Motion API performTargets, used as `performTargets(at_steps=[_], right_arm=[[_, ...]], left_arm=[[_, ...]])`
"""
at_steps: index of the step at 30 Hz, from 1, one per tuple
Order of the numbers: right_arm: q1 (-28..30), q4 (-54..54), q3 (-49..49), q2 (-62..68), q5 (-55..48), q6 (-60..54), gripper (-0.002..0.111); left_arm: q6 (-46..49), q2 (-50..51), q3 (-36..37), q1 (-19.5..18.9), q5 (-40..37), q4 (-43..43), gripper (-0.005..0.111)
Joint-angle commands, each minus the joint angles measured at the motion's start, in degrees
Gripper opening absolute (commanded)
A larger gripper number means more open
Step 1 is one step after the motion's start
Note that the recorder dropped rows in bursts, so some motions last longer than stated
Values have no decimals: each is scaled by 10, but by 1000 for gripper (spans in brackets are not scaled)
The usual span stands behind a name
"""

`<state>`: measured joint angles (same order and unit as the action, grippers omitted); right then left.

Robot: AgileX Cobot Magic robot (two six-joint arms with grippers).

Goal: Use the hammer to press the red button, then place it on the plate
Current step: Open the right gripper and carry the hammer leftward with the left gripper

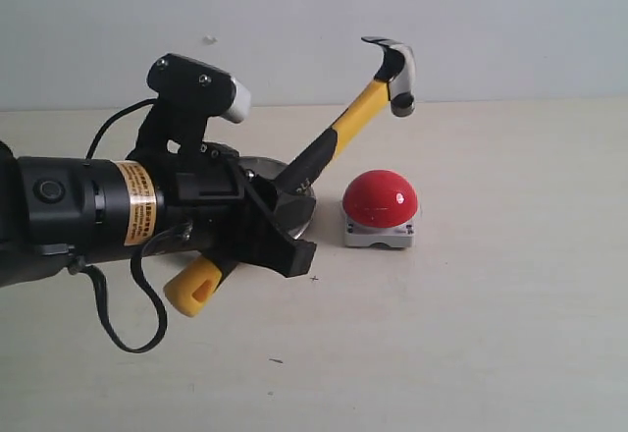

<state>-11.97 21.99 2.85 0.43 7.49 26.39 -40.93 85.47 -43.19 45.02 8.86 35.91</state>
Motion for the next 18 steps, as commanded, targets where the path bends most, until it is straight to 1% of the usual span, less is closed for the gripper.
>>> performTargets(at_steps=[1, 8, 11, 14, 15, 18], right_arm=[[0, -7, -7, -4, -70, 9, 0], [0, -15, -7, -4, -142, 9, 0], [0, -58, -7, -4, -149, 36, 0], [0, -61, -7, -4, -161, 37, 0], [0, -61, -7, -4, -182, 37, 0], [0, -82, -7, -4, -291, 37, 0]], left_arm=[[1, -5, -5, 1, -5, -10, 0], [1, 16, -5, 1, -5, -10, 0], [1, 28, -5, 1, -4, -13, 0], [0, 37, -5, 1, 3, -13, 0], [0, 39, -6, 1, 4, -13, 0], [0, 41, -8, 1, 3, -13, 0]])
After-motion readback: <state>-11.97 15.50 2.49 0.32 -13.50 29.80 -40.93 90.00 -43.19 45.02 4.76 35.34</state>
